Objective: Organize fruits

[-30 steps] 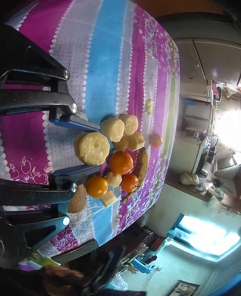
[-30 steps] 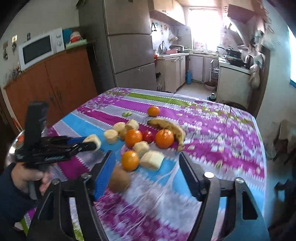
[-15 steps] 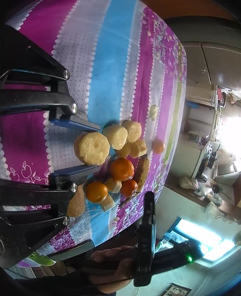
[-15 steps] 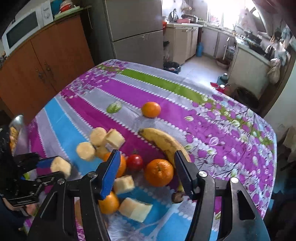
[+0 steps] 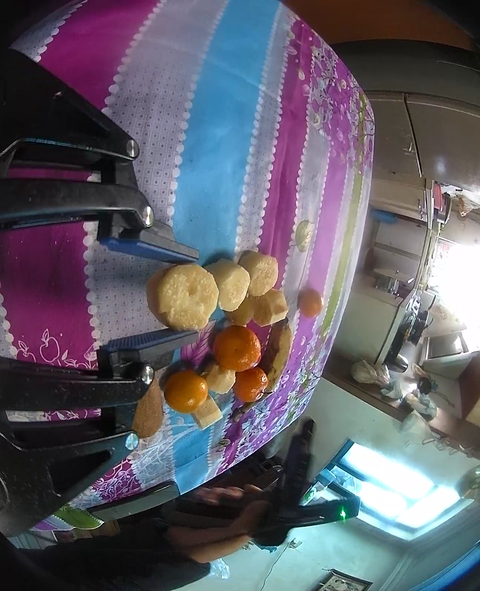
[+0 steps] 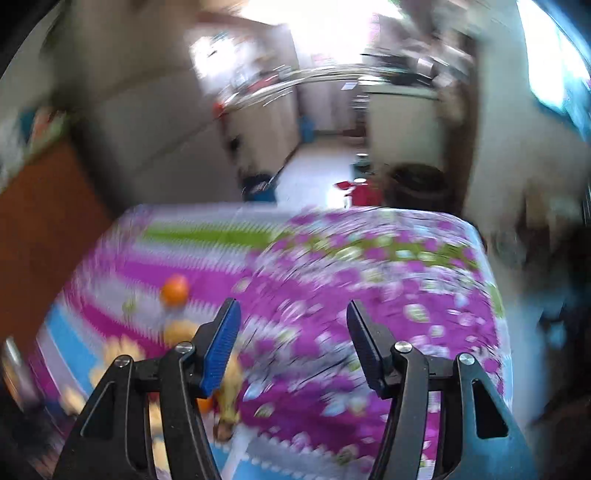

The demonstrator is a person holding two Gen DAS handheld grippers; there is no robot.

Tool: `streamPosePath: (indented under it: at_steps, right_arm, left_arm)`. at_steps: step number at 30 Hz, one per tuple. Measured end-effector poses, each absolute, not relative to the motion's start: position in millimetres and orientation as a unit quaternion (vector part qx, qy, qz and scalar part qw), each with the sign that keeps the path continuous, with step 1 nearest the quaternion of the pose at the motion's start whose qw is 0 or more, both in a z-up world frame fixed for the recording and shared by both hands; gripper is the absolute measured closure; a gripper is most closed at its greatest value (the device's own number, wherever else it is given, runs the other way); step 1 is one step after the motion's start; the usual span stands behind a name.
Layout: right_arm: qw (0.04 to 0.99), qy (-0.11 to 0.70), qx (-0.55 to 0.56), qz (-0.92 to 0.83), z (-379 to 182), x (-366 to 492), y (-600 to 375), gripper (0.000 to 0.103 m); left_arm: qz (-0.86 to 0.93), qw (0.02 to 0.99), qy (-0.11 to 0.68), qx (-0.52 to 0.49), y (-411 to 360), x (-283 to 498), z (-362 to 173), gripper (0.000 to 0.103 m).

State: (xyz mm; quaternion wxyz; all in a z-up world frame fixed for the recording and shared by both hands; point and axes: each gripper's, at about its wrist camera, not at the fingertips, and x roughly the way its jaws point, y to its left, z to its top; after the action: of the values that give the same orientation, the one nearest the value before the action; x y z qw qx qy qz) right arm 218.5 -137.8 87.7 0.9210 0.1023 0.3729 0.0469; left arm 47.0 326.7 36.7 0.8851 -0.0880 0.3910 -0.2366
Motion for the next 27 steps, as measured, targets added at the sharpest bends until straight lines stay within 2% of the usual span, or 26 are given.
streamPosePath:
  at_steps: [5, 10, 12, 22, 27]
  right_arm:
    - [0.882, 0.455, 0.011, 0.123, 71, 240, -94, 0.040]
    - [0.840, 0.506, -0.030, 0.194, 47, 269, -47, 0.040]
    - [0.826, 0.523, -0.081, 0.194, 35, 275, -29, 0.041]
    - [0.841, 0.502, -0.077, 0.188, 39, 275, -30, 0.039]
    - [0.885, 0.426, 0.005, 0.186, 73, 234, -57, 0.035]
  left_arm:
    - [-0.249, 0.880, 0.396, -0.084, 319, 45, 35, 0.067]
    - [-0.248, 0.881, 0.395, -0.079, 320, 45, 34, 0.067]
    - [-0.246, 0.882, 0.394, -0.079, 321, 45, 35, 0.067]
    - [-0.247, 0.877, 0.405, -0.073, 321, 47, 31, 0.066]
    - [-0.254, 0.870, 0.420, -0.051, 328, 48, 32, 0.051]
